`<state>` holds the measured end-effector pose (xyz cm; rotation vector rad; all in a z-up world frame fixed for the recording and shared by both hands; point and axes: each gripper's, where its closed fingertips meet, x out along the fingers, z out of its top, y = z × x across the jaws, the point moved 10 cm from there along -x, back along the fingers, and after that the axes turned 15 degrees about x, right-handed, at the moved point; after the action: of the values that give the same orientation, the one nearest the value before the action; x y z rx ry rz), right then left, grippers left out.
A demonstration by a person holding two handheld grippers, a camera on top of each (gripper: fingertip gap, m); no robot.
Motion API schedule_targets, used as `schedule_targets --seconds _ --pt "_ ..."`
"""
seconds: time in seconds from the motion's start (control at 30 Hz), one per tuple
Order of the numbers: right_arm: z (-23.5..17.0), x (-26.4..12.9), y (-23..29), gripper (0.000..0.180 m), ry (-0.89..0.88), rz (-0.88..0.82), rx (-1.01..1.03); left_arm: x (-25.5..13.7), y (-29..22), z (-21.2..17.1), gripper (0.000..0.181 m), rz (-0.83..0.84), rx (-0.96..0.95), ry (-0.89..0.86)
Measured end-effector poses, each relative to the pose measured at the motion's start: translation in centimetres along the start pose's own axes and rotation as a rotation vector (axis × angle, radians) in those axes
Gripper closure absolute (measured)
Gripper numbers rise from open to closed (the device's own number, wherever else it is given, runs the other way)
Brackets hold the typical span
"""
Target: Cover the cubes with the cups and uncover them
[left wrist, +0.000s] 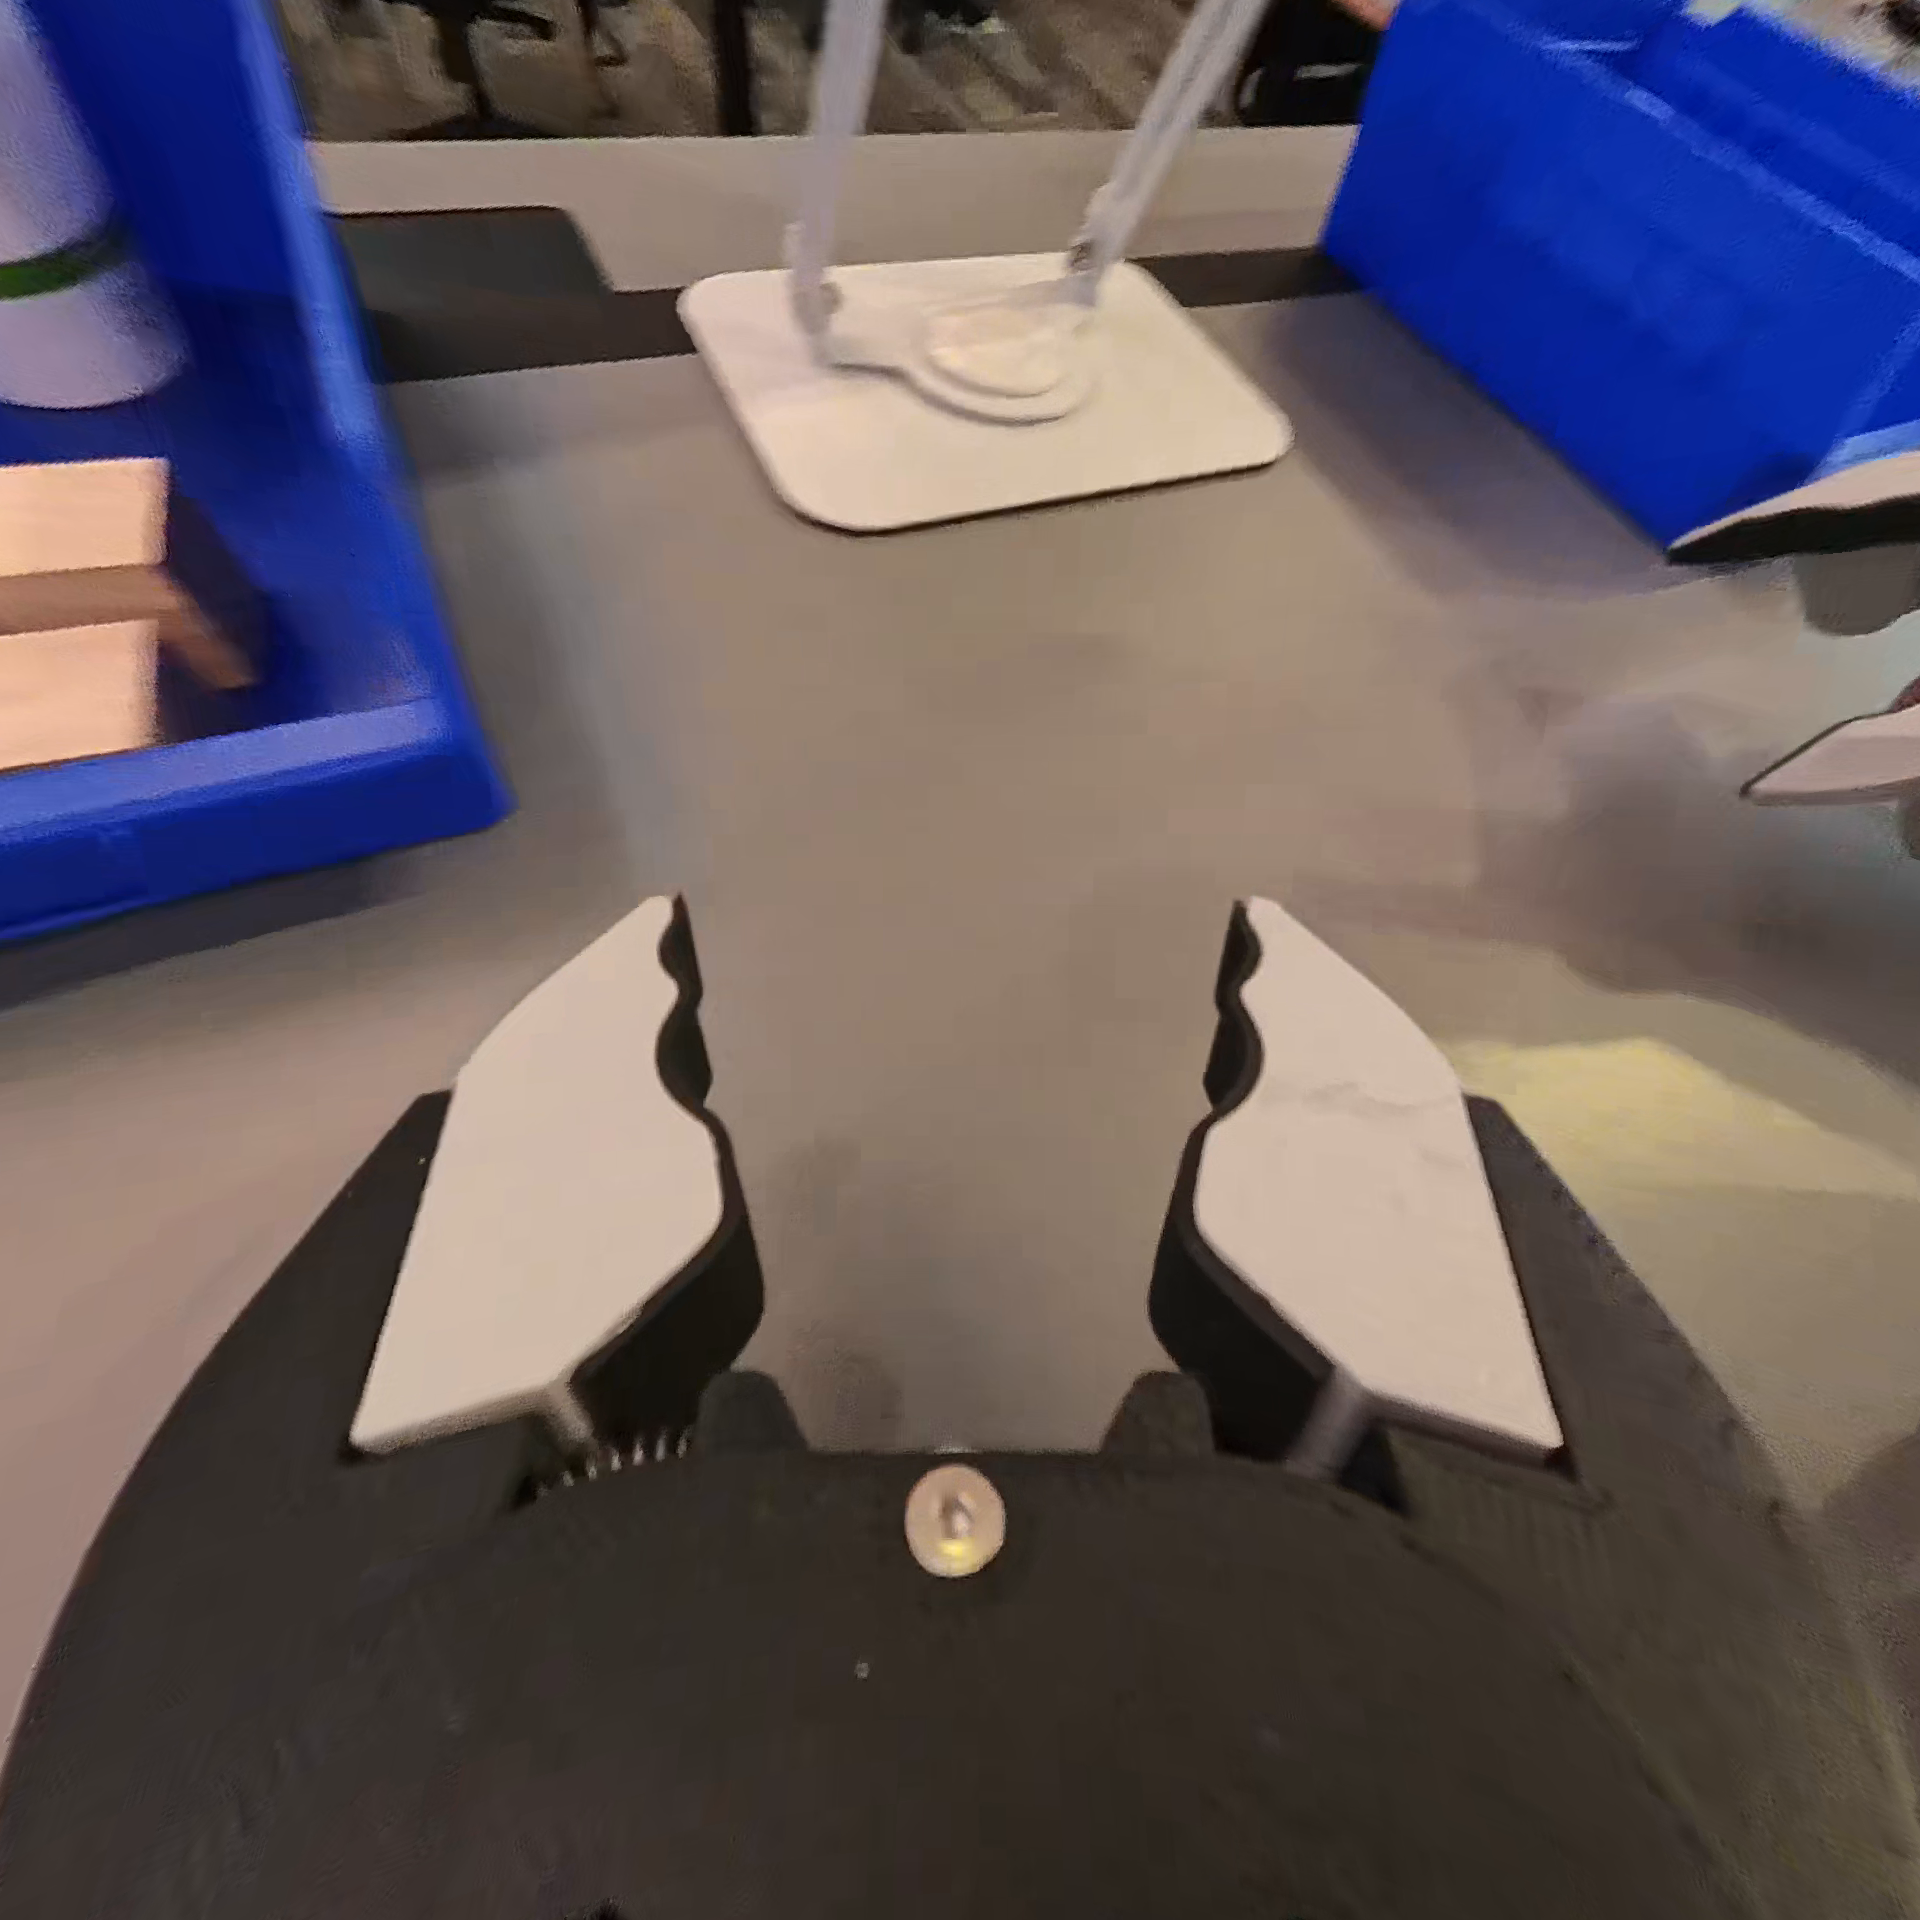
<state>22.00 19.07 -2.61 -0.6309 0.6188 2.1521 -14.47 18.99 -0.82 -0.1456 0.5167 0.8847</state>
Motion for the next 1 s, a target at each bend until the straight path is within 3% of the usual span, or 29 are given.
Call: schedule_targets --seconds 0.13,0.37,0.5,0.67,1.0 --pt "0.3 2.7 -0.5 0.059 0.05 -0.028 0.0 -1.8 3.3 -2.3 0.08 0.07 0.008 0.062" --pt "1.2 5.0 -0.8 0.06 0.094 -0.073 -0.04 -4.4 7.7 -5.7 0.075 0.139 0.013 0.14" --pt "1.5 6.0 -1.0 0.055 0.142 -0.069 -0.037 -4.6 9.2 -7.7 0.076 0.094 -0.005 0.25" --pt "1.5 6.1 -1.3 0.051 0.157 -0.07 -0.002 -3.9 9.9 -8.3 0.089 0.068 0.047 0.346" --pt "1.5 6.1 -1.3 0.051 0.157 -0.071 -0.001 -3.5 11.2 -8.3 0.089 0.034 0.077 0.337"
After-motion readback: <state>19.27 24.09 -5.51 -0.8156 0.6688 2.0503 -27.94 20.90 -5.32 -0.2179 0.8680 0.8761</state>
